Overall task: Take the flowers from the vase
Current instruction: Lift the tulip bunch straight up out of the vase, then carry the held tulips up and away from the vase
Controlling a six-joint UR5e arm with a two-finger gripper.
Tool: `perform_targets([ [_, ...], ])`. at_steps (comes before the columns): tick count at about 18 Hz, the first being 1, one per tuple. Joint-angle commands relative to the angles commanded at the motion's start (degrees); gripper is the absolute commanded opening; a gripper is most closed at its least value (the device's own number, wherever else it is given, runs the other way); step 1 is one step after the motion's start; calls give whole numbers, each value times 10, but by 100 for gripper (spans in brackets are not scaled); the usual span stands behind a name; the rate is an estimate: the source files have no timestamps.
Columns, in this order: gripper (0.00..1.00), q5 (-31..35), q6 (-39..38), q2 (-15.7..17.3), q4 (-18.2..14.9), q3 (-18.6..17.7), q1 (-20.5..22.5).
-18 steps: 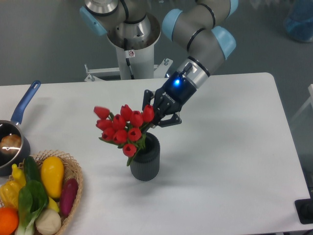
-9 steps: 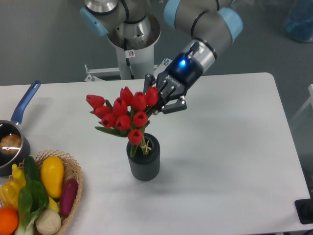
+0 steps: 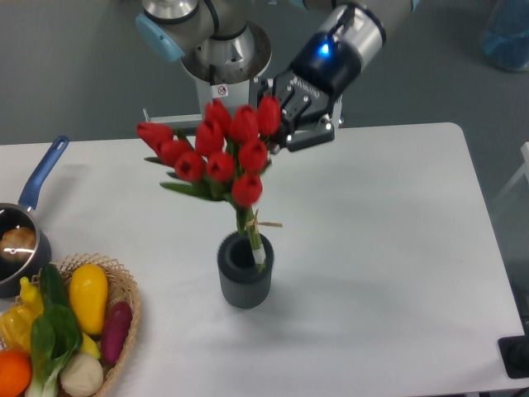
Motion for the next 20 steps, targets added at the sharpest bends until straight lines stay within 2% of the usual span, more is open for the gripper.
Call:
perform_targets([
  [4, 0, 1, -19, 9, -9, 6, 13],
  [10, 0, 17, -26, 2, -9, 8, 117],
  [11, 0, 19, -25, -6, -9, 10, 133],
  [13, 0, 20, -24, -42, -8, 25, 149],
  [15, 9, 26, -26, -78, -10, 57, 150],
  [16, 2, 46, -37, -82, -15, 73, 150],
  [17, 0, 72, -51, -89, -22, 87, 149],
  [20, 0, 140, -51, -116, -18, 98, 144],
])
